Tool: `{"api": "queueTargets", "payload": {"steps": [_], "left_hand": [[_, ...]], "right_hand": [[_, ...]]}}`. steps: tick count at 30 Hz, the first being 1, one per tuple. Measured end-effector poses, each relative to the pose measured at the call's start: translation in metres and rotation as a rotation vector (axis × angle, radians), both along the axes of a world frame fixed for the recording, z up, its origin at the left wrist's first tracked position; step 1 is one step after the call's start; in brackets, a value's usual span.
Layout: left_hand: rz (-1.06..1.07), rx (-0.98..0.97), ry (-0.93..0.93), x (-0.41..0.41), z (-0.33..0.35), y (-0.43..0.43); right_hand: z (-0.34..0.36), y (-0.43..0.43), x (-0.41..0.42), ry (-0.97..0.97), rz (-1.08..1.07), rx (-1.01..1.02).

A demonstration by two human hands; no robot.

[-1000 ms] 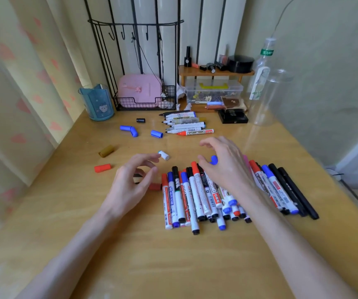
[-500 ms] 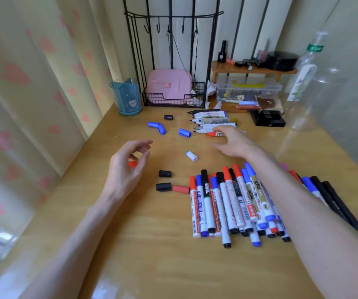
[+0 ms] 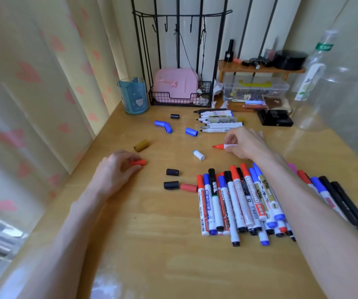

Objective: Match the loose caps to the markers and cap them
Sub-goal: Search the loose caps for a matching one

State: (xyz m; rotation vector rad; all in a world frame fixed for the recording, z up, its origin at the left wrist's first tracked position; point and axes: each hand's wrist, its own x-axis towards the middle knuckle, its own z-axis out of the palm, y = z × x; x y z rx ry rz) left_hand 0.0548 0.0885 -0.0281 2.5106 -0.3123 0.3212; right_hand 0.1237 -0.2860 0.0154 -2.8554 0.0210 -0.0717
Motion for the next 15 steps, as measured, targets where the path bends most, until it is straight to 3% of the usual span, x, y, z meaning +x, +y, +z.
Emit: {"api": "queueTargets", "payload": {"steps": [3, 7, 12, 15], "left_hand": [[0.004, -0.039, -0.002, -0.003, 0.0, -0.006], [-0.06, -0.26, 0.012, -0.014, 0.009, -0.029], [-0.166, -0.456, 0.055, -0.033, 0.022, -0.058], [-0.22, -0.473, 0.11, -0.042, 0.026, -0.071]], "right_hand": [[0.002, 0.006, -0.012, -0.021, 0.128, 0.096], [0.015, 0.024, -0.043, -0.16, 0.301, 0.254], [0.02, 0.033, -0.11, -0.298, 0.401, 0.213], [0.014, 0.025, -0.146, -0.316, 0.379, 0.172]]}}
